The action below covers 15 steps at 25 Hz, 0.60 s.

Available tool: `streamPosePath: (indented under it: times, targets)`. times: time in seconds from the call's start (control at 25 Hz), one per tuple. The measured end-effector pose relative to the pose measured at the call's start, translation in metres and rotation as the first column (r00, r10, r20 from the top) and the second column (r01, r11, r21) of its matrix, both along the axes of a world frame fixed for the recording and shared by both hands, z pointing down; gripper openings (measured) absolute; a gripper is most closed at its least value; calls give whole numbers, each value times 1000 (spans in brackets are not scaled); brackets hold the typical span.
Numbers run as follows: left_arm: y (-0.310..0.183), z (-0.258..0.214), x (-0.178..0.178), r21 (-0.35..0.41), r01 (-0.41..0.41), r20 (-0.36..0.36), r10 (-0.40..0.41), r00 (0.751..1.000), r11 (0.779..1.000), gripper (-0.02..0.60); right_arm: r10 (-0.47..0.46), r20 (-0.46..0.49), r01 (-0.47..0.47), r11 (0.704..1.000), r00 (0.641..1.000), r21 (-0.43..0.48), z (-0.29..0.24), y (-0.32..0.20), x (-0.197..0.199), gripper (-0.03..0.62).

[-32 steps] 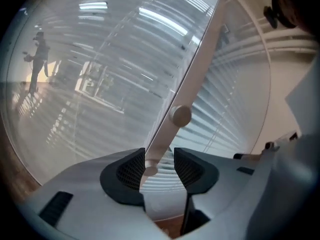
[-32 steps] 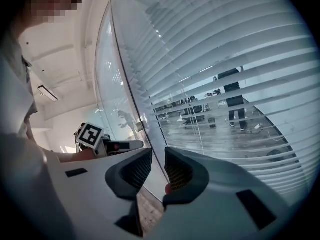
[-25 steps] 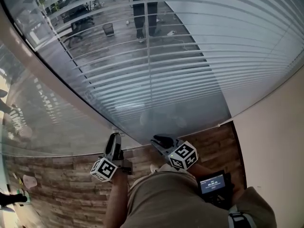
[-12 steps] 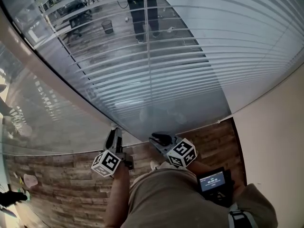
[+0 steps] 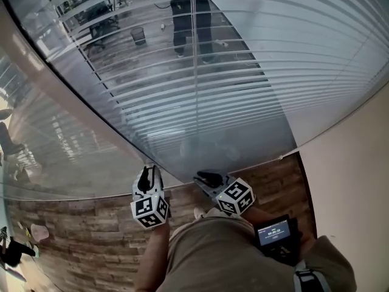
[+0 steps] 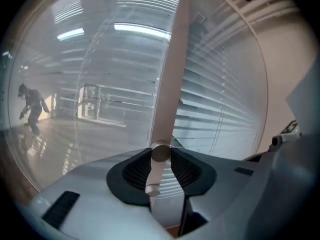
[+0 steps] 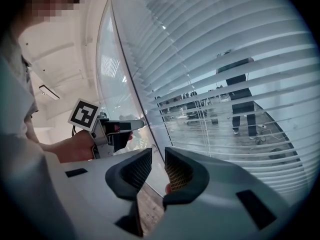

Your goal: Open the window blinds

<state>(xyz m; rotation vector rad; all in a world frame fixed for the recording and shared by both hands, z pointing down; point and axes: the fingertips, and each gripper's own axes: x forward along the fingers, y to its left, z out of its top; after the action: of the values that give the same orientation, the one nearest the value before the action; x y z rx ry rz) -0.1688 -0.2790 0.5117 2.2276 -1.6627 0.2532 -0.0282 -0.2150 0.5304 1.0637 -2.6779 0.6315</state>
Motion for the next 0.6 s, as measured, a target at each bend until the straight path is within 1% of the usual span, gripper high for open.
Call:
streamPosePath:
  times: [0.08,0.12,0.16,0.2,0.24,0.28,0.32,0.36,0.4,0.44,0.48,0.52,0.6]
  targets:
    - [0,0,0,16,-5,96,3,995,1000,137,-3,-1,3,1000,1000,-1,0,-1,-3,89]
    - [0,-1,-1,21,-12,123,9,992,1000,137,-5,-2,5,1000,1000,-1,-2,0,-6,89]
    - [0,-2,-2,19,-20,114,18,993,1000,137,-7,-2,7,1000,1000,-1,-4,0,-9,89]
    - [2,-3,-3,4,-28,60,28,998,1000,137,-11,-1,11,1000,1000,-1,-6,1,-12,89]
    - [5,-2,-3,-21,-34,-36,33,999,999,154,-13,2,13,1000,1000,-2,-7,2,-14,89]
    - [8,-1,-3,-49,-39,-156,31,987,998,192,-15,5,15,1000,1000,-4,-6,2,-14,89]
    - [10,1,-2,-72,-45,-280,23,960,996,214,-15,7,15,1000,1000,-4,-4,2,-13,88]
    - [10,2,-1,-85,-50,-396,13,918,995,224,-16,7,16,1000,1000,-4,0,1,-12,89]
    - [8,3,-1,-86,-51,-493,3,870,995,233,-18,7,18,1000,1000,-4,5,-1,-11,89]
    - [7,4,-2,-78,-47,-566,-5,824,996,233,-22,6,22,1000,1000,-6,9,-3,-10,89]
    - [4,4,-4,-68,-38,-612,-12,791,997,233,-27,6,27,1000,1000,-8,13,-4,-11,89]
    - [2,7,-6,-65,-27,-635,-21,772,998,233,-31,6,31,999,999,-9,15,-5,-12,89]
    - [-2,11,-11,-80,-13,-651,-42,758,997,232,-41,5,41,999,999,-7,14,-6,-15,89]
